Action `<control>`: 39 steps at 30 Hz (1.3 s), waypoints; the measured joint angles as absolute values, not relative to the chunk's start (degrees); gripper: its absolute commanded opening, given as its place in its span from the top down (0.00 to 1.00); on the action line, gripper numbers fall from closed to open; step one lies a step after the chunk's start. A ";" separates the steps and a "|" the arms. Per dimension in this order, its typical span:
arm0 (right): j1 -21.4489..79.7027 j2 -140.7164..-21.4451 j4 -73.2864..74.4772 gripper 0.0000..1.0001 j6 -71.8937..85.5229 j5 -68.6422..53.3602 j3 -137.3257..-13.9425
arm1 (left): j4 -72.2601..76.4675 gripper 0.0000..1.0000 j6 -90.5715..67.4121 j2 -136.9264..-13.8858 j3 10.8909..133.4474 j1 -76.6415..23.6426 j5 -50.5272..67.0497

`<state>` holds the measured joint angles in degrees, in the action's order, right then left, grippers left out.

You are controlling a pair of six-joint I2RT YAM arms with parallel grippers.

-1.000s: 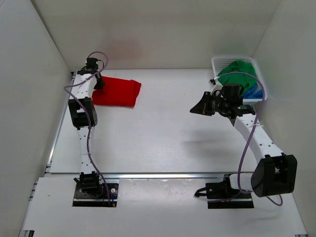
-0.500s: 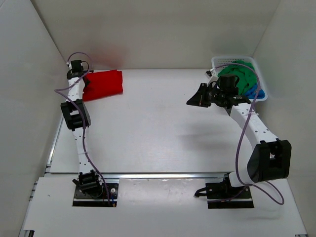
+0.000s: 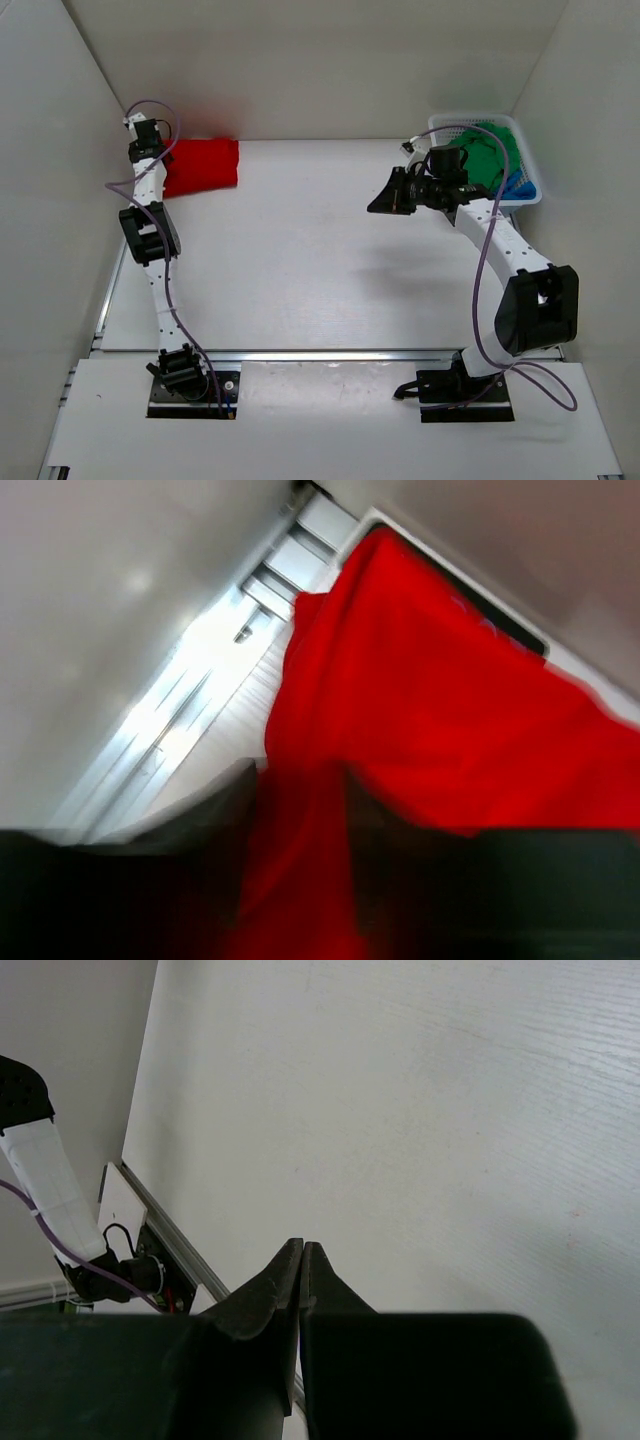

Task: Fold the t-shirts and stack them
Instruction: Put the neatly folded tshirt into the corner of the board with the left arm

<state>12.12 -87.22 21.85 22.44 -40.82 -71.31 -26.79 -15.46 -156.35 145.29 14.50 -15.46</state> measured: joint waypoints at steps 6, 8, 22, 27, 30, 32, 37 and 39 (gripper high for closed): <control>13.87 -87.35 22.50 1.00 22.57 -40.07 -72.12 | -24.97 0.02 -13.98 -156.03 145.27 15.94 -14.09; 14.90 -87.22 22.90 1.00 22.63 -39.40 -72.12 | -25.71 0.02 -14.00 -155.06 144.99 16.08 -12.75; 13.54 -67.53 22.85 1.00 21.74 -33.56 -52.12 | -21.30 0.01 -16.16 -89.86 80.38 1.06 0.97; 11.75 -59.09 23.94 1.00 21.41 -31.29 -43.18 | -22.90 0.01 -15.90 -74.37 61.71 -8.32 4.75; 10.72 -53.08 24.08 1.00 21.37 -30.87 -39.33 | -24.27 0.01 -17.08 -66.87 50.22 -10.22 6.92; 9.76 -49.93 24.23 1.00 21.37 -30.85 -37.47 | -24.91 0.02 -18.20 -61.60 43.92 -11.29 7.99; 8.84 -44.10 24.43 1.00 21.85 -30.52 -33.34 | -26.26 0.02 -18.92 -53.32 39.70 -13.41 9.26; 8.88 -42.33 24.49 1.00 22.46 -30.50 -31.90 | -26.70 0.01 -18.70 -52.36 39.70 -13.23 9.32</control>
